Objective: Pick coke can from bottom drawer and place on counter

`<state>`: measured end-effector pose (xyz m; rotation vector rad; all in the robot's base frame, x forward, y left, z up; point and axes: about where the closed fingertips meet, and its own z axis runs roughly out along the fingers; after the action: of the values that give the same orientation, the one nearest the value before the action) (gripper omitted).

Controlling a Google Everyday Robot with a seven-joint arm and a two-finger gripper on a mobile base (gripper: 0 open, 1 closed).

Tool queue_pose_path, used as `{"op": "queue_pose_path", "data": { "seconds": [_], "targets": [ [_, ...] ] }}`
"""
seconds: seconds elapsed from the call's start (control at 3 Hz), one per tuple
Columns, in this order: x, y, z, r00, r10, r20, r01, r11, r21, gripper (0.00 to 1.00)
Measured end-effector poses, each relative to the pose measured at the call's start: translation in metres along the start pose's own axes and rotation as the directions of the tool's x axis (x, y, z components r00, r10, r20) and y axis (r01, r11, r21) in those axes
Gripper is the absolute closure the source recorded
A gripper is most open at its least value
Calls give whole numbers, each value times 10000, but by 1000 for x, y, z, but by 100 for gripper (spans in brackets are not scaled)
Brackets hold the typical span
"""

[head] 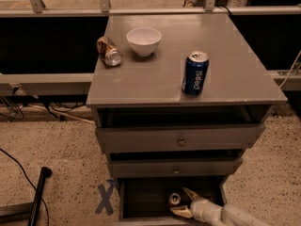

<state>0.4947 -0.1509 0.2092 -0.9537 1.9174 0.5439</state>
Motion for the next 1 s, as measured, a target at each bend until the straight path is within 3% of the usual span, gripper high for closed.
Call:
{"op": "queue_pose_path", "data": {
  "seconds": [0.33, 1.0],
  "targets": [
    [6, 4, 12, 9998, 201, -74, -204, 9990, -389, 27],
    [6, 12, 19, 9983, 511, 270, -486, 9951, -859, 68]
  ]
}}
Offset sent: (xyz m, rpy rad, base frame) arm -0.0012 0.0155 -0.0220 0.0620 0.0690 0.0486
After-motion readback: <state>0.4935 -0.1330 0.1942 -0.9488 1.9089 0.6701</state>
